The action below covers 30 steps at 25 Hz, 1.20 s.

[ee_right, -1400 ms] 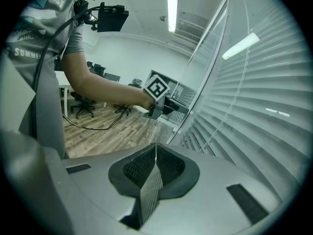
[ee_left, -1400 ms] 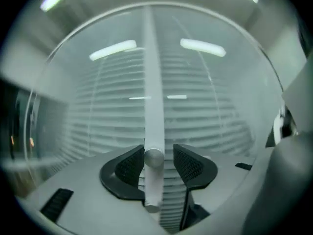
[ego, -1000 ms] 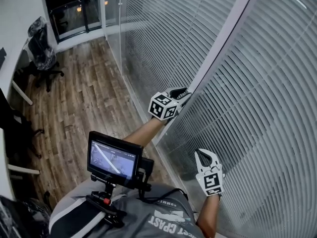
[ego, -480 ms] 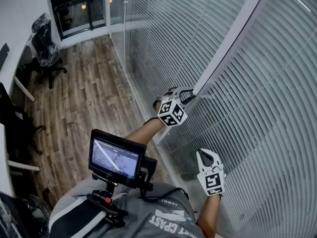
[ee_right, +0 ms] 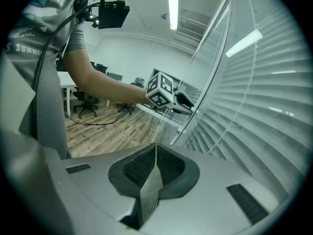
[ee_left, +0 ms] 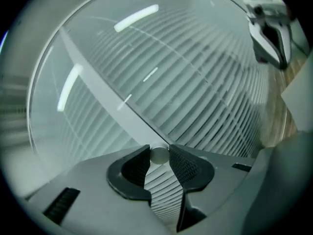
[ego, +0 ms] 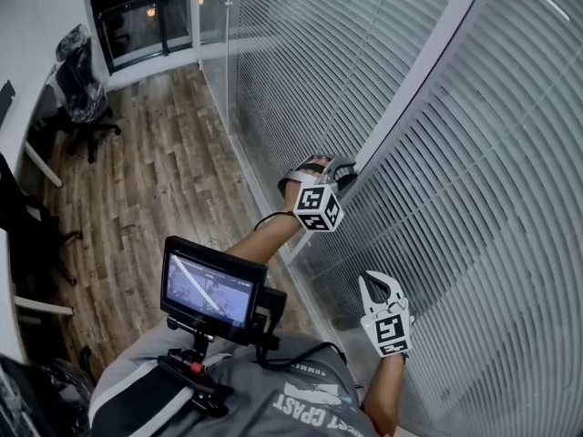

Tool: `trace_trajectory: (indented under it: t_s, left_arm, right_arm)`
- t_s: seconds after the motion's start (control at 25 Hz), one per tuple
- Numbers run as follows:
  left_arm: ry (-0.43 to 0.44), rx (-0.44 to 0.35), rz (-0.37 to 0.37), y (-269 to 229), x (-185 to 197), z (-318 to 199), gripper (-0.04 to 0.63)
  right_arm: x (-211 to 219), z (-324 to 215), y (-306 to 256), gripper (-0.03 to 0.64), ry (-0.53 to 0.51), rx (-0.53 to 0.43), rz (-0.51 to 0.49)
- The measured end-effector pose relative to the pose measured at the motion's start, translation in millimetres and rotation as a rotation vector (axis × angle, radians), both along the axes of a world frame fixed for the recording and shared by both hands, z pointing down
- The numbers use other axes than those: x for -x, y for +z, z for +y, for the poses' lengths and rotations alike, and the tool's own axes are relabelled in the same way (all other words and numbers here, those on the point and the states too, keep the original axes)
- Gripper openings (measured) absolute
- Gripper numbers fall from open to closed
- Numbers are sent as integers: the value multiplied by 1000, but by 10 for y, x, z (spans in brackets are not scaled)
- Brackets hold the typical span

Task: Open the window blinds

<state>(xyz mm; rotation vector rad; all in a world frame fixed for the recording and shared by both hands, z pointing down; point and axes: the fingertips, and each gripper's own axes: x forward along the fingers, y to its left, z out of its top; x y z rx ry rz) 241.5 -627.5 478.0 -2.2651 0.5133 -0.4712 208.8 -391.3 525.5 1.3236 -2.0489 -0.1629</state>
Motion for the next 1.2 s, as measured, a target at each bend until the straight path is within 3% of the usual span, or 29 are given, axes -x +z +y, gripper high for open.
trace_trajectory:
  t_s: [0.04,0.16,0.24,0.32,0.56,0.64,0.72,1.08,1.2]
  left_arm:
    - [27,147,83,-28,10,-16,126]
    - [134,685,446,-162,101,-61,153]
    - [173,919,606,-188,168,-80,167]
    - [175,974,630,-94,189,-58,167]
    - [139,968,655,-54,163,-90,129]
    - [142,945,642,-64,164,-95,126]
    - [128,851,587,-56,165,-79,126]
    - [24,277,206,-73,71,-10,124]
    - [-26,-35,20,3,58,28,124]
  right_arm:
    - [1,-14,-6,6,-1,1,0]
    - [-4,-34,-1,6,-2,4,-6]
    - [-1,-23,27,6,1,7,-9]
    - [17,1,110,6,3,10,-12]
    - [8,27,118,5,-4,16,-13]
    - [-7,23,114,6,-3,17,-12]
    - [-13,24,140,6,-1,20,-8]
    - [-25,20,77,5,-5,24,-17]
    - [-1,26,143,5,-4,25,-17]
